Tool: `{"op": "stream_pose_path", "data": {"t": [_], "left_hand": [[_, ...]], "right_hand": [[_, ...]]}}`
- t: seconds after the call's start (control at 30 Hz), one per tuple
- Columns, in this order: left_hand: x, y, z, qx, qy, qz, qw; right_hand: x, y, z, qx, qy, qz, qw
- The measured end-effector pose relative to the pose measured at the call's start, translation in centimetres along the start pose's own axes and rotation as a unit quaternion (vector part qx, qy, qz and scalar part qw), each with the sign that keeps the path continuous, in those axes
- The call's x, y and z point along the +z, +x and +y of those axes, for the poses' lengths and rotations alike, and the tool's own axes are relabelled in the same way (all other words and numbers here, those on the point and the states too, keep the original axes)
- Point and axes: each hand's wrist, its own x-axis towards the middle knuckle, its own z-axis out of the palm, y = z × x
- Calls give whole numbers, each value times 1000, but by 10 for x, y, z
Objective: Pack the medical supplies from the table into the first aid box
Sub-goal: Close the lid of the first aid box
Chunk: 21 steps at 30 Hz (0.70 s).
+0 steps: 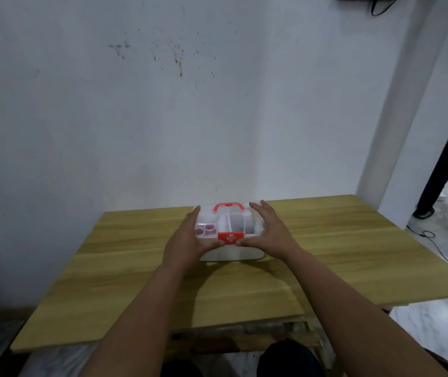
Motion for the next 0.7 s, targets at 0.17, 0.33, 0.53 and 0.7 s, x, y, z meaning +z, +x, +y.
{"op": "stream_pose_path", "data": {"t": [0.17, 0.33, 0.53, 0.7], "left_hand": [[-1, 18, -1, -18, -77, -15, 997], [11, 46, -3, -38, -114, 1, 993], [19, 88, -14, -44, -140, -5, 989], [32, 117, -24, -68, -157, 9, 985]], "right_hand": [[-2, 20, 6, 10, 34, -28, 999], [8, 44, 10, 69, 125, -4, 990], [17, 81, 22, 78, 158, 25, 984], [22, 111, 31, 77, 170, 40, 982]]}}
